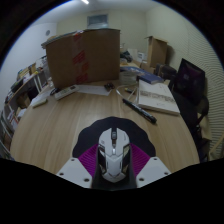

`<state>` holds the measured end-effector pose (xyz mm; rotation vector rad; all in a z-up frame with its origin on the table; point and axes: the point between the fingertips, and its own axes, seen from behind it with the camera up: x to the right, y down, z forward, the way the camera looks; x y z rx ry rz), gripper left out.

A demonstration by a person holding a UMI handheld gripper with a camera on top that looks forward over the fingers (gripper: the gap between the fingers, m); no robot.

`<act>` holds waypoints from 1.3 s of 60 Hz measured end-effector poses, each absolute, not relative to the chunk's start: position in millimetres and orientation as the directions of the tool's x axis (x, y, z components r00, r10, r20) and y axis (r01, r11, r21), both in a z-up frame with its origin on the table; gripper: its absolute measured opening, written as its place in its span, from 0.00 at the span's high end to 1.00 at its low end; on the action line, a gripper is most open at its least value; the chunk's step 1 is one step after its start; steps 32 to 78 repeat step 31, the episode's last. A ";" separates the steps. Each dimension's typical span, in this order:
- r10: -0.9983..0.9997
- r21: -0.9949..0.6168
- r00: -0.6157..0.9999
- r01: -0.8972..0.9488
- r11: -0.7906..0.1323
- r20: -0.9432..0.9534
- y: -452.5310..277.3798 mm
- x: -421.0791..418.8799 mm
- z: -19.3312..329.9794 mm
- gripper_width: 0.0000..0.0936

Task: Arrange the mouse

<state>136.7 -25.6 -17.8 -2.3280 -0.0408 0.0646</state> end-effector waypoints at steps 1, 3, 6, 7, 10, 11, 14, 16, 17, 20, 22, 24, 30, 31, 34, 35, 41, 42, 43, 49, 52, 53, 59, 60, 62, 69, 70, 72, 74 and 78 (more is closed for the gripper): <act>0.059 -0.724 0.998 0.019 -0.690 -0.031 -25.4 136.5 -17.4 0.51; 0.082 -0.721 0.996 0.041 -0.691 -0.022 -24.7 136.7 -16.7 0.46; 0.111 -0.714 0.994 0.067 -0.697 -0.015 -24.2 137.2 -17.7 0.42; 0.112 -0.710 0.993 0.065 -0.702 -0.020 -25.3 137.0 -16.8 0.40; 0.103 -0.686 0.994 0.042 -0.727 -0.048 -27.3 134.8 -17.4 0.25; 0.095 -0.679 0.994 0.034 -0.734 -0.053 -29.4 134.6 -16.5 0.18; 0.064 -0.670 0.997 0.013 -0.742 -0.052 -34.0 137.7 -12.1 0.09; 0.046 -0.670 0.998 0.006 -0.742 -0.043 -39.1 139.9 -6.9 0.11; 0.039 -0.671 0.999 0.005 -0.742 -0.035 -44.7 141.3 -1.3 0.10; 0.016 -0.676 0.999 -0.008 -0.737 -0.030 -54.3 140.0 8.8 0.11; 0.006 -0.677 0.999 -0.020 -0.736 -0.036 -64.5 136.0 17.1 0.11; -0.003 -0.678 0.999 -0.036 -0.734 -0.050 -76.2 129.9 26.5 0.10; -0.054 -0.676 0.994 -0.104 -0.729 -0.095 -117.0 110.8 56.1 0.10; -0.060 -0.675 0.993 -0.113 -0.729 -0.102 -123.8 107.8 60.4 0.10; -0.060 -0.675 0.993 -0.113 -0.729 -0.102 -123.8 107.8 60.4 0.10; -0.060 -0.675 0.993 -0.113 -0.729 -0.102 -123.8 107.8 60.4 0.10; -0.060 -0.675 0.993 -0.113 -0.729 -0.102 -123.8 107.8 60.4 0.10; -0.060 -0.675 0.993 -0.113 -0.729 -0.102 -123.8 107.8 60.4 0.10; -0.060 -0.675 0.993 -0.113 -0.729 -0.102 -123.8 107.8 60.4 0.10; -0.060 -0.675 0.993 -0.113 -0.729 -0.102 -123.8 107.8 60.4 0.10; -0.060 -0.675 0.993 -0.113 -0.729 -0.102 -123.8 107.8 60.4 0.10; -0.060 -0.675 0.993 -0.113 -0.729 -0.102 -123.8 107.8 60.4 0.10; -0.060 -0.675 0.993 -0.113 -0.729 -0.102 -123.8 107.8 60.4 0.10; -0.060 -0.675 0.993 -0.113 -0.729 -0.102 -123.8 107.8 60.4 0.10; -0.060 -0.675 0.993 -0.113 -0.729 -0.102 -123.8 107.8 60.4 0.10; -0.060 -0.675 0.993 -0.113 -0.729 -0.102 -123.8 107.8 60.4 0.10; -0.060 -0.675 0.993 -0.113 -0.729 -0.102 -123.8 107.8 60.4 0.10; -0.060 -0.675 0.993 -0.113 -0.729 -0.102 -123.8 107.8 60.4 0.10; -0.060 -0.675 0.993 -0.113 -0.729 -0.102 -123.8 107.8 60.4 0.10; -0.060 -0.675 0.993 -0.113 -0.729 -0.102 -123.8 107.8 60.4 0.10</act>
